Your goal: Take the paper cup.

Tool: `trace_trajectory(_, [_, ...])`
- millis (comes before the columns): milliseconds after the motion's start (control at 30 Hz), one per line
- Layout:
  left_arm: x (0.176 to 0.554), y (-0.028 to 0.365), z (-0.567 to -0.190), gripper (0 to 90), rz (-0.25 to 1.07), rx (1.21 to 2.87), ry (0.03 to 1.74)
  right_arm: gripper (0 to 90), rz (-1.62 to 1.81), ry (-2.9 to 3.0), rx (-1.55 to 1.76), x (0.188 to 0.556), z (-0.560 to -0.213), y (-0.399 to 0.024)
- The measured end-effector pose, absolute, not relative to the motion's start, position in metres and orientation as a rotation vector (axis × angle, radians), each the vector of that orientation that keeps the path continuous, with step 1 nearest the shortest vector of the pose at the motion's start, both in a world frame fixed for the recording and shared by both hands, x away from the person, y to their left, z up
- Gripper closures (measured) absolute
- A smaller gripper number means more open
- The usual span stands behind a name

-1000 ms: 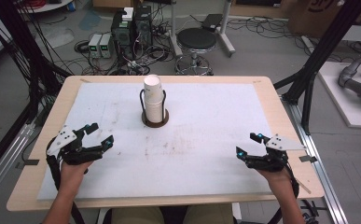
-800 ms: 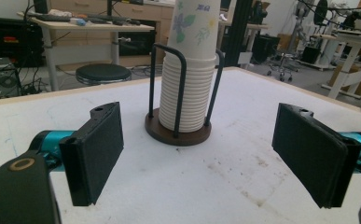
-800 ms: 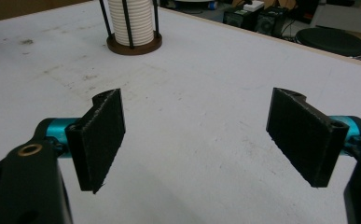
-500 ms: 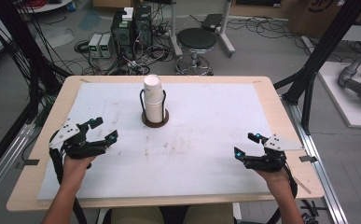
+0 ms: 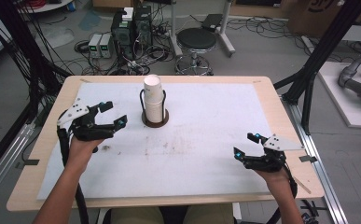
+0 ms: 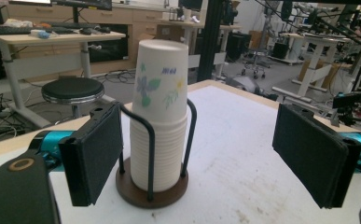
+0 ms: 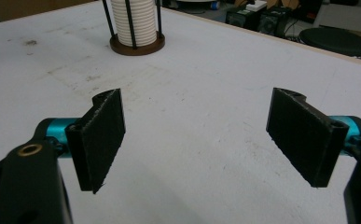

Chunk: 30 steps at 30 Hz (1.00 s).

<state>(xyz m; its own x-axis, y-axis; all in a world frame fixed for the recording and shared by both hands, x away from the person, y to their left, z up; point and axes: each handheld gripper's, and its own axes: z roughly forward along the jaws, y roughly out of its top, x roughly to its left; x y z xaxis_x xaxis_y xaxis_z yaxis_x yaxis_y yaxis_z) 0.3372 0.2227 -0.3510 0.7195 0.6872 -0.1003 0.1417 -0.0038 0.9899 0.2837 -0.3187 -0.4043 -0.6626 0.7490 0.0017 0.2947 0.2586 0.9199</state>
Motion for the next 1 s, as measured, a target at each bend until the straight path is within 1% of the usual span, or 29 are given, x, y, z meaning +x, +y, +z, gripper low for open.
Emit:
trace_trajectory(533, [0.390, 0.198, -0.314, 16.1, 0.463, 1.610, 0.693, 19.9, 1.397, 2.102, 0.947, 0.284, -0.404, -0.320])
trace_trajectory(1000, [0.437, 0.162, -0.310, 15.7, 0.458, 1.679, 0.750, 19.9, 1.410, 2.103, 0.949, 0.286, -0.404, -0.321])
